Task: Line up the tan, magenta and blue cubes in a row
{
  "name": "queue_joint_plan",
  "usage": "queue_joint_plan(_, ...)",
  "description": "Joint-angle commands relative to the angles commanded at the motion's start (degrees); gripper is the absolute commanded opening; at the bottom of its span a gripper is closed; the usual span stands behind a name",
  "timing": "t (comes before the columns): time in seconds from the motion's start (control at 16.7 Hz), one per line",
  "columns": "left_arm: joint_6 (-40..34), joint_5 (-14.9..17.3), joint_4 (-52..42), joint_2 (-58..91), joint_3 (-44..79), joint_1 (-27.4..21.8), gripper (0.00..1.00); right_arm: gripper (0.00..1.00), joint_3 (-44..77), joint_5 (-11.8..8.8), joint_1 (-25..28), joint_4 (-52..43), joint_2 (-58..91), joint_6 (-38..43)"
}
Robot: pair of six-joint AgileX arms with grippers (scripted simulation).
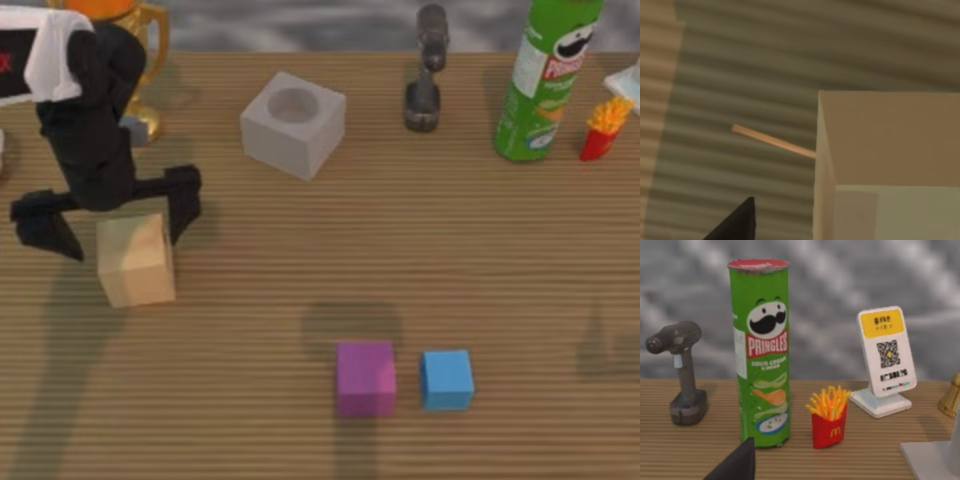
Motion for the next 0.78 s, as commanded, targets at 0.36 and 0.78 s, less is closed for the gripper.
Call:
queue_joint_plan(0.36, 0.0, 0.0, 7.8, 3.5, -4.7, -0.1, 1.0, 1.0, 0.0, 0.0, 0.0, 0.0, 0.0, 0.0)
queue_joint_plan(0.78, 0.0, 0.0, 7.8, 3.5, -4.7, -0.1, 0.62, 1.0, 0.0, 0.0, 0.0, 0.0, 0.0, 0.0)
